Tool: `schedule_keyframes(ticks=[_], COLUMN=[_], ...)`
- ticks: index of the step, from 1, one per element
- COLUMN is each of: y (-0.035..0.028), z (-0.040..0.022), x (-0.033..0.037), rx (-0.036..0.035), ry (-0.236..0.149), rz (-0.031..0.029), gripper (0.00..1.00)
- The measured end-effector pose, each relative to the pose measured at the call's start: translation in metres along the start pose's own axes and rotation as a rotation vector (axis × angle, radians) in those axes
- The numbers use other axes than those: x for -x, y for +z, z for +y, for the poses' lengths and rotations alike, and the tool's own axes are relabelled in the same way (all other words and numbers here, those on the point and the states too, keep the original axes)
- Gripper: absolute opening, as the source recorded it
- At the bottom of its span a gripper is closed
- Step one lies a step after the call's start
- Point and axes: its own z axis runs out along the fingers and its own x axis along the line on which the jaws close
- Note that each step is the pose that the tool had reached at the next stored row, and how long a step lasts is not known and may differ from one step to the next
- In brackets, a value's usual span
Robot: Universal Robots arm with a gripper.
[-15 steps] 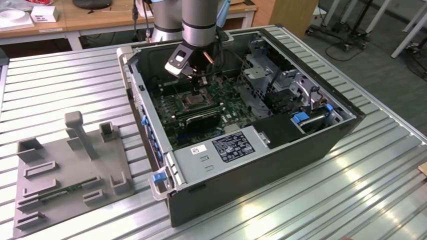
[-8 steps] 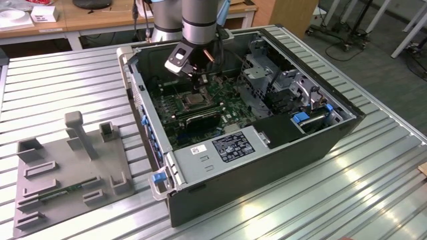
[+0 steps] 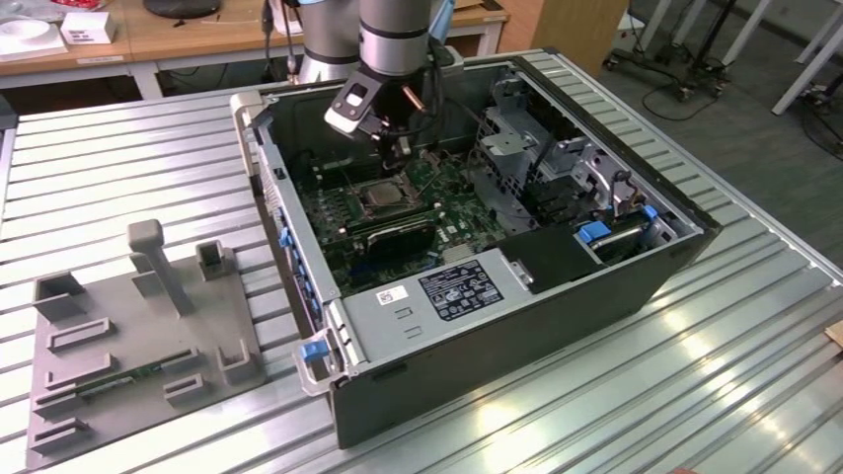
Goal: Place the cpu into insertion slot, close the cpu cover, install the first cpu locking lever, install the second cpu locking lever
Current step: 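Close the cpu cover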
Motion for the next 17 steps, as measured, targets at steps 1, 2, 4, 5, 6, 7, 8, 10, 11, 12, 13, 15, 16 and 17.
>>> schedule_keyframes(ticks=[1,2,4,5,6,7,8,10,11,12,13,15,16,17], y=[-0.0024,-0.0052,-0.0102,-0.0125,-0.0148,-0.0167,-0.0182,-0.0211,-0.0225,-0.0237,-0.0243,-0.0244,-0.0244,-0.0244], z=[0.0001,0.0002,0.0003,0.0004,0.0005,0.0006,0.0006,0.0007,0.0008,0.0008,0.0008,0.0008,0.0008,0.0008], x=[0.0,-0.0001,-0.0003,-0.0003,-0.0004,-0.0004,-0.0004,-0.0005,-0.0006,-0.0006,-0.0006,-0.0006,-0.0006,-0.0006], rx=[-0.0001,0.0,-0.0001,-0.0001,0.0,0.0,0.0,0.0,0.0,0.0,-0.0001,0.0,0.0,0.0], ry=[0.0,0.0,0.0,0.0,0.0,0.0,0.0,0.0,0.0,0.0,0.0,0.0,0.0,0.0], rz=[-0.0001,0.0,-0.0002,-0.0002,-0.0001,-0.0001,-0.0001,-0.0001,-0.0001,-0.0001,-0.0002,0.0,0.0,0.0], gripper=[0.11,0.11,0.11,0.11,0.11,0.11,0.11,0.11,0.11,0.11,0.11,0.11,0.11,0.11])
